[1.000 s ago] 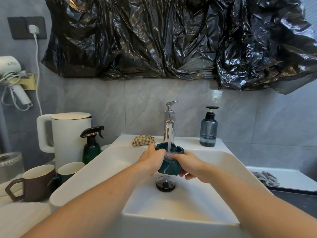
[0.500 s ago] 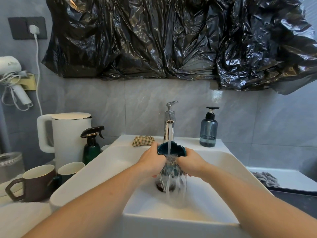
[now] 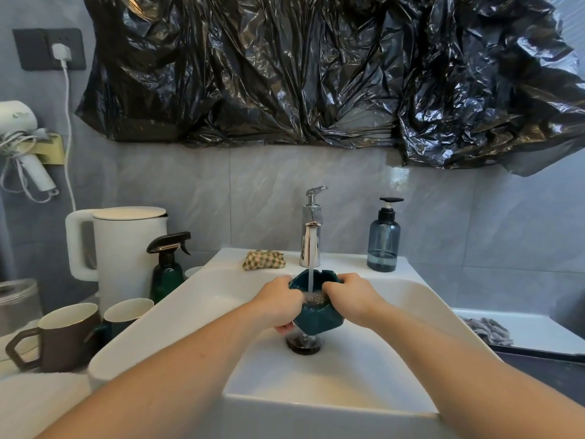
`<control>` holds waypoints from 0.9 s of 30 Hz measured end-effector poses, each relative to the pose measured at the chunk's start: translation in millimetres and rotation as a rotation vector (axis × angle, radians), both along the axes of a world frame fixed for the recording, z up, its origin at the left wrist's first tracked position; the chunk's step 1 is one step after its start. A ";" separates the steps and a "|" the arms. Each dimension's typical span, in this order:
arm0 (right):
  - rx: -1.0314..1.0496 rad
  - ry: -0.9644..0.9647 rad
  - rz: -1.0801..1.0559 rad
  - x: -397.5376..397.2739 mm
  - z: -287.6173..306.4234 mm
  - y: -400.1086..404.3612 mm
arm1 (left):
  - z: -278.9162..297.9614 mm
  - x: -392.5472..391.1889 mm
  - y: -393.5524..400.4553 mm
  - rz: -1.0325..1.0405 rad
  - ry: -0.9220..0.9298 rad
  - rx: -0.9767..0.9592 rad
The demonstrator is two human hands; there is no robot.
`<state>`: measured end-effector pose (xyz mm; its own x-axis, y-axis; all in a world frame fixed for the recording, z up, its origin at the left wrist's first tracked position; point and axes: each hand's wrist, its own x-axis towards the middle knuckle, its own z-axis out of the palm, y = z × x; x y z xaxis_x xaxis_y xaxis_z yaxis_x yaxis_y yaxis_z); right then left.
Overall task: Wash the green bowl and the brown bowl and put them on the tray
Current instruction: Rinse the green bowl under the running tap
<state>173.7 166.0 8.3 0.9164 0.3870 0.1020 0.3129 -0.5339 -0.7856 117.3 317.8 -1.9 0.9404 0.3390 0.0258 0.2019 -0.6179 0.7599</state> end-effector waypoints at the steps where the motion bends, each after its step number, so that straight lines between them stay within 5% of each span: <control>1: -0.001 -0.002 -0.003 -0.9 0.6 -0.1 | 0.3 0.1 0.2 0.007 0.001 0.003; 27: -0.064 0.024 0.011 -6.9 0.8 3.1 | -0.2 -12.6 5.9 0.024 -0.114 0.109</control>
<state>166.8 169.1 9.1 0.9140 0.4019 0.0553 0.3006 -0.5796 -0.7574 104.7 323.8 -2.1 0.9209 0.3510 0.1698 0.1340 -0.6938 0.7076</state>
